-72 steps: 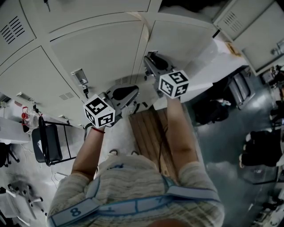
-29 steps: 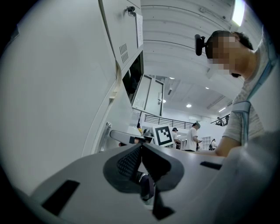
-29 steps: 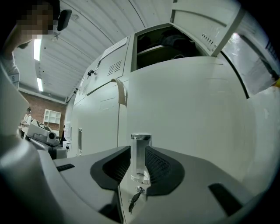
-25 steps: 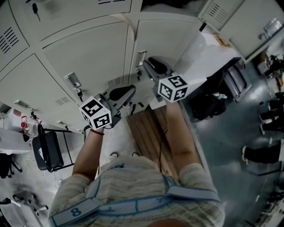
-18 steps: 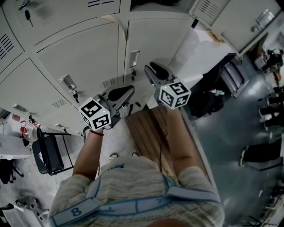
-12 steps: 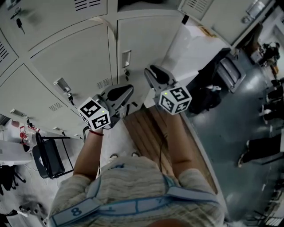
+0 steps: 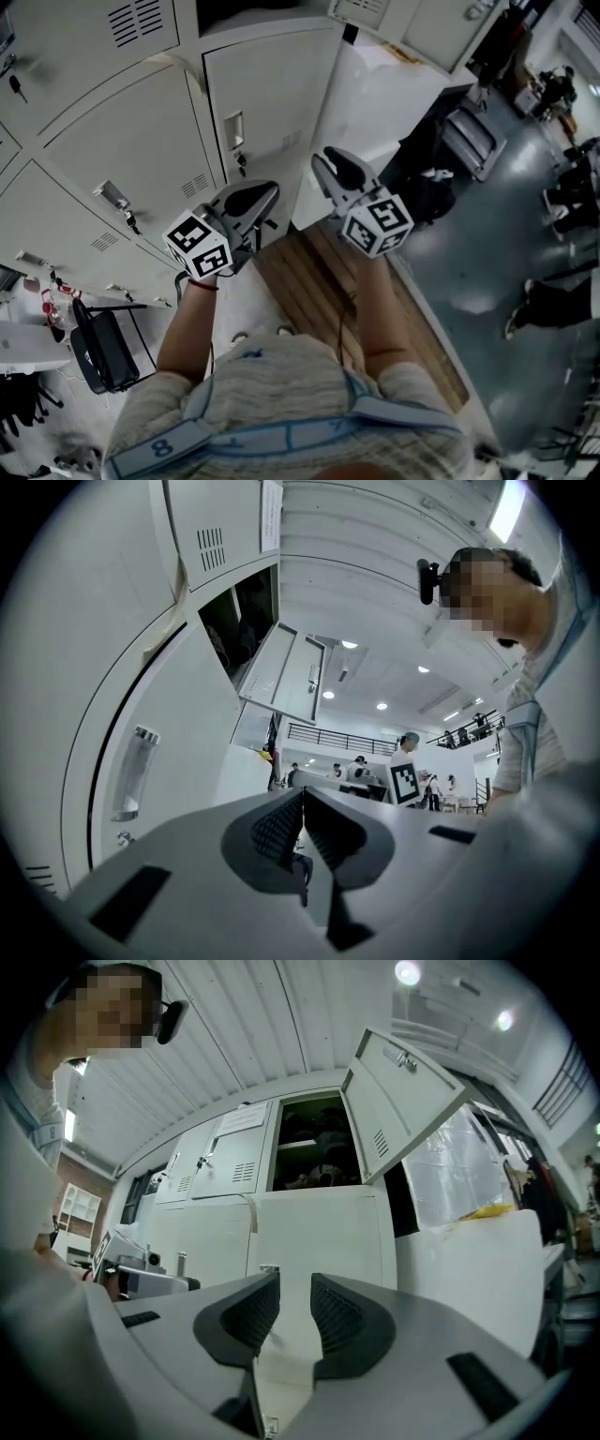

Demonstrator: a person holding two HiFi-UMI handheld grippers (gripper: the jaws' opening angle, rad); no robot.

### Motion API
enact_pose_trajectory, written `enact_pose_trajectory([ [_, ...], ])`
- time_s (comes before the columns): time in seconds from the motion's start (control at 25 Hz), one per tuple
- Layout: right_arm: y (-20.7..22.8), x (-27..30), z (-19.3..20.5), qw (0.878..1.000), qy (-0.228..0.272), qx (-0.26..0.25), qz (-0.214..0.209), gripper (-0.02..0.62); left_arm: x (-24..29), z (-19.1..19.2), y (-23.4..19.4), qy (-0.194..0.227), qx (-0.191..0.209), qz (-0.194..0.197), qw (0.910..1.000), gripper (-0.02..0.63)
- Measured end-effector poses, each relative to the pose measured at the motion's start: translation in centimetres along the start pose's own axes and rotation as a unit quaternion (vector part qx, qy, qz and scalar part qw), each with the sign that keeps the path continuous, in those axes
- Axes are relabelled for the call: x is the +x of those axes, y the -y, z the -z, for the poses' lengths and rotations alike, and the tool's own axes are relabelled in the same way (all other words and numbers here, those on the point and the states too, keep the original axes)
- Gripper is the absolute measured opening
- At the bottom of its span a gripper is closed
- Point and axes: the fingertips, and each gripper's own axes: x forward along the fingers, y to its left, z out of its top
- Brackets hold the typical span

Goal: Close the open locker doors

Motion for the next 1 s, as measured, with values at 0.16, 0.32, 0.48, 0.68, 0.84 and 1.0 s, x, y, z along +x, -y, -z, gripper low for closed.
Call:
enact_pose_trajectory([
  [0.16, 1.5, -2.1, -0.6, 1.000, 0.007, -0.001, 0.017, 0.106, 1.5, 0.1, 0.8, 0.000, 0.002, 0.008, 1.0000, 0.005],
  [0.32, 3.0, -3.8, -1.6, 0.999, 0.016, -0.005, 0.029, 0.106, 3.2, 0.2, 1.8, 0.001, 0.003, 0.019, 0.9998, 0.005],
  [0.48, 4.7, -5.2, -3.0, 0.999, 0.026, -0.010, 0.039, 0.106, 4.7, 0.1, 2.7, -0.003, 0.008, 0.032, 0.9995, 0.005],
  [0.68, 6.6, -6.5, -5.0, 0.998, 0.037, -0.025, 0.052, 0.106, 5.9, 0.0, 3.2, -0.004, 0.013, 0.037, 0.9992, 0.005],
  [0.84, 8.2, -7.3, -6.9, 0.997, 0.044, -0.033, 0.056, 0.106, 6.9, -0.3, 3.5, -0.006, 0.013, 0.041, 0.9991, 0.005],
  [1.0, 9.8, -7.7, -8.7, 0.997, 0.050, -0.031, 0.055, 0.106, 7.9, -0.7, 3.6, -0.007, 0.011, 0.050, 0.9987, 0.005],
])
